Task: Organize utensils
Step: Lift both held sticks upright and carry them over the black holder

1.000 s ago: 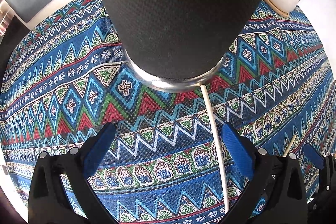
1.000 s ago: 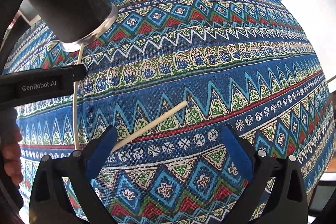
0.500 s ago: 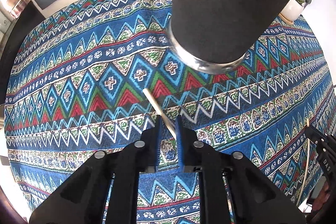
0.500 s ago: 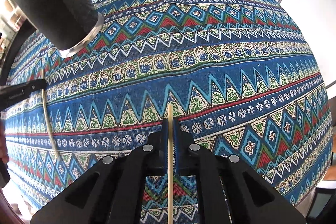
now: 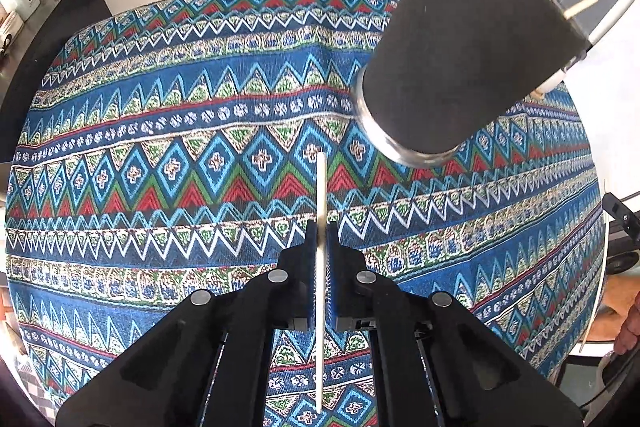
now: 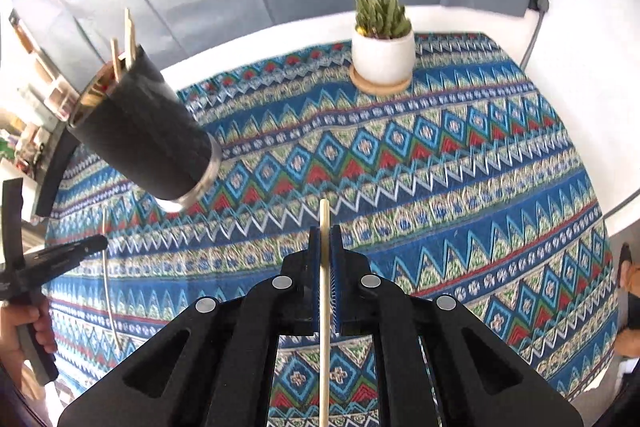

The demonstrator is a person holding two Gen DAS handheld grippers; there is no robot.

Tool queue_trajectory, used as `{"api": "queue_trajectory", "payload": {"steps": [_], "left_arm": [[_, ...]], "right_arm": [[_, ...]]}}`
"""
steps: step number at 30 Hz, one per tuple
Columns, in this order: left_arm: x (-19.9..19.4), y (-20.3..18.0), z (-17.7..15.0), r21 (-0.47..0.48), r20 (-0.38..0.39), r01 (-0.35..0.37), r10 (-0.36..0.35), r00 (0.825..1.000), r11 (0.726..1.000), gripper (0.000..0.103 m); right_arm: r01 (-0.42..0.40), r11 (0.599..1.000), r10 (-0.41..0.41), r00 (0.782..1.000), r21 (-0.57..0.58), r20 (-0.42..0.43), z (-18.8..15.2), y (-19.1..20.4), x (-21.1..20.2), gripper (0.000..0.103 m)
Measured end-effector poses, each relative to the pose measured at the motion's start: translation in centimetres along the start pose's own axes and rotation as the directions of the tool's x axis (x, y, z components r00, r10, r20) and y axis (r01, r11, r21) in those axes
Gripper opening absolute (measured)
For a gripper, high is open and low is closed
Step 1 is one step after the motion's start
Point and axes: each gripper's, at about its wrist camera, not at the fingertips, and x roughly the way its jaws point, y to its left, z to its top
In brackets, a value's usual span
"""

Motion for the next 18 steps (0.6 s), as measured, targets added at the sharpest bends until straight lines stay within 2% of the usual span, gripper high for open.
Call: {"api": "queue_trajectory", "payload": {"steps": [3,5,8,13,16,18], "left_arm": [[-1.9,-0.1,0.8,0.017,0.049,-0.054,0.053,0.997,0.998,0.005],[-3.3,0.5,1.6,0.004,0.068,-0.060,0.059,0.996,0.998,0.005],[-5.9,0.2,3.4,0.027,0.135,-0.101,0.096,0.986,0.995,0.005],[-9.4,-3.0,6.1,0.065,0.250,-0.135,0.115,0.962,0.989,0.005],[-11.6,-3.9,8.0,0.077,0.316,-0.149,0.118,0.941,0.986,0.005],[-12.4,-4.7,9.2,0.079,0.333,-0.167,0.132,0.934,0.983,0.005]], "right_arm": [[-0.039,0.999,0.041,0.997,-0.035,0.069,2.6,1.0,-1.5,0.004],[-0.071,0.995,0.078,0.991,-0.066,0.105,4.3,2.1,-2.6,0.004],[-0.117,0.987,0.135,0.976,-0.114,0.172,6.5,3.6,-4.3,0.005],[-0.144,0.966,0.208,0.927,-0.216,0.311,9.8,6.0,-6.9,0.005],[-0.169,0.953,0.253,0.901,-0.251,0.353,11.8,7.4,-8.0,0.005],[-0.198,0.942,0.292,0.883,-0.270,0.367,13.0,8.4,-8.7,0.005]]}}
